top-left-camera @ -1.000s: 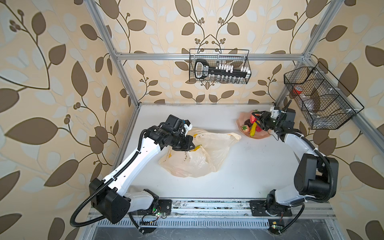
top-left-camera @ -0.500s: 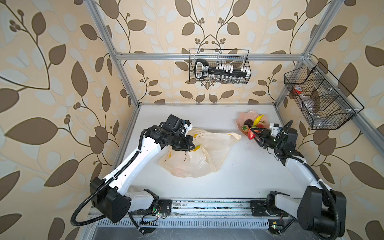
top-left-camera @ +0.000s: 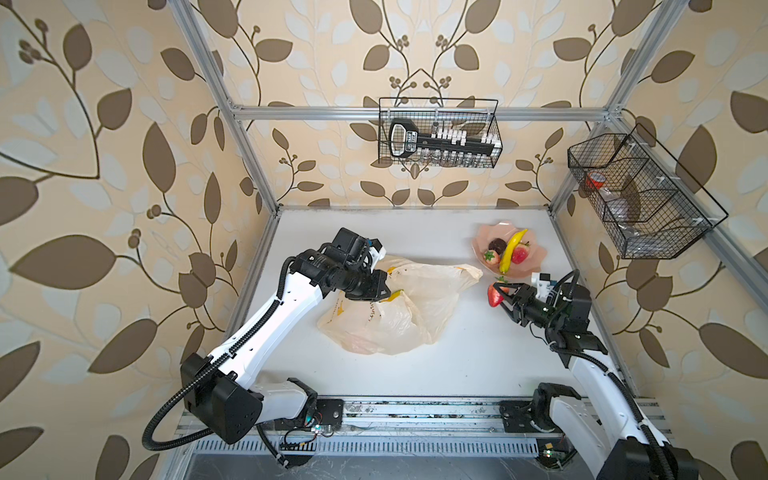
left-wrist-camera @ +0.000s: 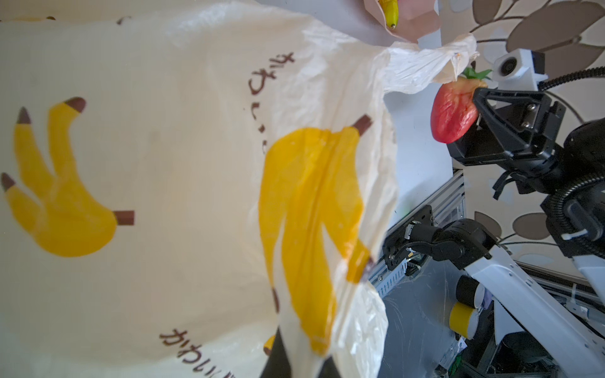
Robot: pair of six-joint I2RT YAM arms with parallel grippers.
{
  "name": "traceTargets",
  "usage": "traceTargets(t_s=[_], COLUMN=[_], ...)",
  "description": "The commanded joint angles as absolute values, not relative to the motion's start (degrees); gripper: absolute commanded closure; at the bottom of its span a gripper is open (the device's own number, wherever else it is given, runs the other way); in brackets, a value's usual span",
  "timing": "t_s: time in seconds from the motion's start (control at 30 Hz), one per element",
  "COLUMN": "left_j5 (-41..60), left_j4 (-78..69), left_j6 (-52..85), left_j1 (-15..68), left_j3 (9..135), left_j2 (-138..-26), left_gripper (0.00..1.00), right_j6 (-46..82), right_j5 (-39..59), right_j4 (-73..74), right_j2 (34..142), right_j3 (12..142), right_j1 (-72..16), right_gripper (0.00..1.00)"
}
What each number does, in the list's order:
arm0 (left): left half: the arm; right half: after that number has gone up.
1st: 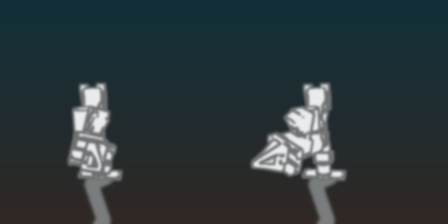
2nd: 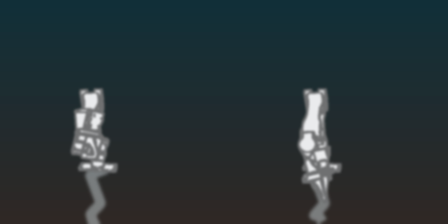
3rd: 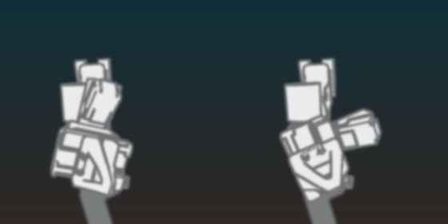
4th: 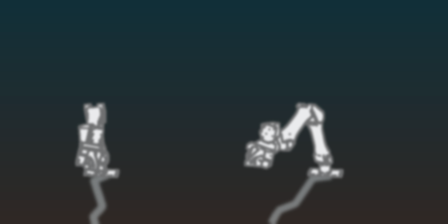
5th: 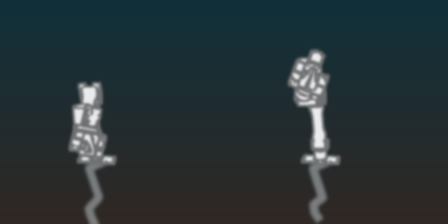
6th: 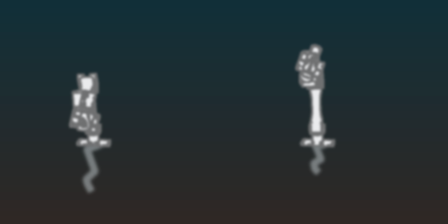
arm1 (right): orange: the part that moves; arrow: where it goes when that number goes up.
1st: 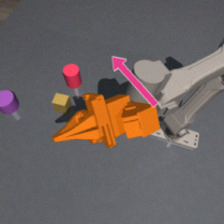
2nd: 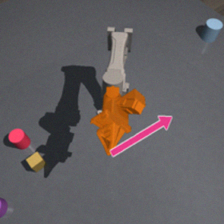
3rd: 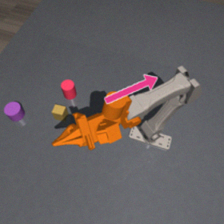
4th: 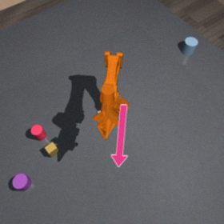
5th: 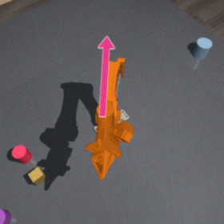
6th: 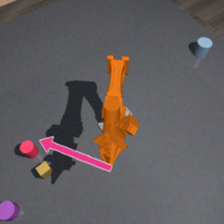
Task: Place the fruits into the plastic bag
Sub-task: 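Lift the strawberry with the right gripper and carry it toward the bag, then lower the strawberry into the bag held by the left gripper and release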
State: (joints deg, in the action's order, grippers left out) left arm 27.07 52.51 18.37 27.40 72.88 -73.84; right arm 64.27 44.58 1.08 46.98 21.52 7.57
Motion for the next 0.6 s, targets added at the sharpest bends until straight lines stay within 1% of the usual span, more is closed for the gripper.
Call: traceTargets(t_s=[0.0, 0.17, 0.27, 0.43, 0.57], left_j5=[28.7, 28.8, 29.1, 29.4, 29.4], left_j4=[52.8, 52.8, 52.6, 52.5, 52.6], left_j6=[17.4, 17.3, 17.4, 17.5, 17.5], left_j1=[27.6, 27.7, 27.6, 27.7, 27.7], left_j3=[75.1, 75.2, 75.1, 75.3, 75.1], left_j2=[-74.1, -74.4, -74.4, -74.4, -74.2], left_gripper=[1.00, 1.00, 1.00, 1.00, 1.00], right_j6=[68.8, 75.4, 78.1, 81.9, 82.4], right_j5=[42.4, 36.8, 32.7, 27.8, 26.6], right_j4=[2.5, 10.8, 16.2, 27.5, 33.0], right_j2=[45.2, 46.7, 49.9, 59.1, 66.9], right_j3=[19.6, 16.8, 16.7, 17.9, 21.1], right_j1=[4.1, -5.4, -12.5, -22.0, -26.3], right_gripper=[0.58, 0.59, 0.59, 0.60, 0.60])
